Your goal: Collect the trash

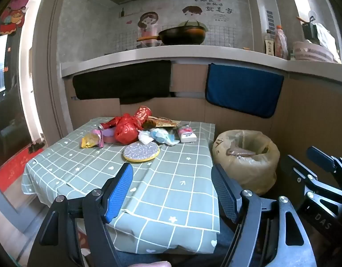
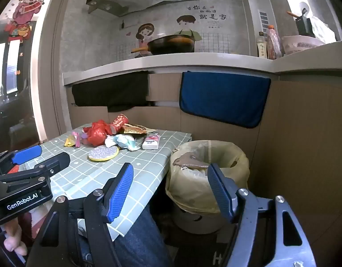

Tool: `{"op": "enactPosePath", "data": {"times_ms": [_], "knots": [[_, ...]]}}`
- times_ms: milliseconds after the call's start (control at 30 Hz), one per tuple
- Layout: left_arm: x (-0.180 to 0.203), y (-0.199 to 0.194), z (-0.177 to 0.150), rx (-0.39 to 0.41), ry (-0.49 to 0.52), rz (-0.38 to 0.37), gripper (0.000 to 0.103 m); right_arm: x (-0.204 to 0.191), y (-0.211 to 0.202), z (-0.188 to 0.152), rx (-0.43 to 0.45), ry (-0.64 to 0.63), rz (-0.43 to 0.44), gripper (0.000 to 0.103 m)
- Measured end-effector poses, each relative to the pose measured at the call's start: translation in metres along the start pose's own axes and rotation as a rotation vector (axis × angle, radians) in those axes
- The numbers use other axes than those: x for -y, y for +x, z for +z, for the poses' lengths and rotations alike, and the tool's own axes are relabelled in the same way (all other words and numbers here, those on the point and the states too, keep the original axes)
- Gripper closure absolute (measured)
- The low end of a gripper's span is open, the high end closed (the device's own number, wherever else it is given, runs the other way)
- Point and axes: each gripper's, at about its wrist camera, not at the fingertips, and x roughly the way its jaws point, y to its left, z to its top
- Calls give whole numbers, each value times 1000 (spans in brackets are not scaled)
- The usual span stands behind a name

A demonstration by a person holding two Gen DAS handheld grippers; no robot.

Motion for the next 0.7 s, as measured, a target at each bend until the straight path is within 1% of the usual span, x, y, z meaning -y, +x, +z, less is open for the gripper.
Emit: {"op": "enactPosePath", "data": {"times_ms": [233, 333, 367, 467, 700], "knots": [[-1, -3, 0, -5, -6, 3, 30, 1, 1, -1, 0, 1, 8, 36], [-4, -2, 5, -12, 0, 9, 30, -2, -2, -1, 3, -5, 7, 36], [-4, -3, 5, -13, 1, 8, 30, 4, 0, 0, -3, 6, 8, 36], [-5, -3, 7, -18, 2, 9, 30, 4, -1, 1, -3, 4, 8, 36], [-2, 0, 4, -16, -1, 13, 30, 1, 2, 0, -7, 1, 7, 36]]}}
